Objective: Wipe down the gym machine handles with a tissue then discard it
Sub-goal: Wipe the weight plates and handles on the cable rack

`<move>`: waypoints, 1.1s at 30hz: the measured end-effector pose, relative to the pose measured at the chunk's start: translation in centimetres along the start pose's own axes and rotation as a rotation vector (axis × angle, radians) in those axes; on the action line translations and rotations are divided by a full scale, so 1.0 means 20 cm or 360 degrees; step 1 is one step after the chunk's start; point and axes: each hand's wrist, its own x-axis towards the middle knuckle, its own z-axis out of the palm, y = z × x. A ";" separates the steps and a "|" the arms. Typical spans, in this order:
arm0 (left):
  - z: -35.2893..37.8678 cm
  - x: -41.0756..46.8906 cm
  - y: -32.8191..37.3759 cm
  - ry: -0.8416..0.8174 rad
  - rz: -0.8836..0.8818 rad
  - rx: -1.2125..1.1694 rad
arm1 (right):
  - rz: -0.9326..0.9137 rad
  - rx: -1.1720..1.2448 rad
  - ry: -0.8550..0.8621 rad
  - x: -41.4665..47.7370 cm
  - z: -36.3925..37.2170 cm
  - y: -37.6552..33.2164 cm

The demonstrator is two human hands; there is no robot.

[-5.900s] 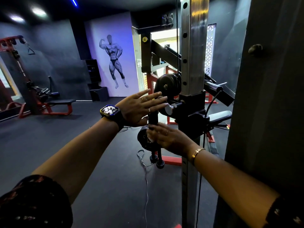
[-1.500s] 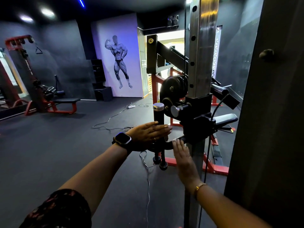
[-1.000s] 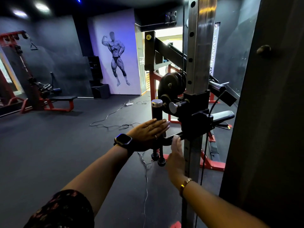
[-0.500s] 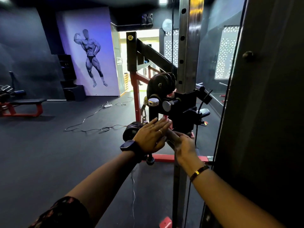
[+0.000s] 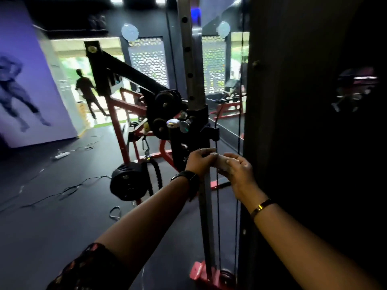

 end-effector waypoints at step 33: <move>0.92 -1.74 0.73 -0.1941 -0.0822 -0.0957 | -0.0616 0.0282 0.1714 -2.14 -0.78 -0.55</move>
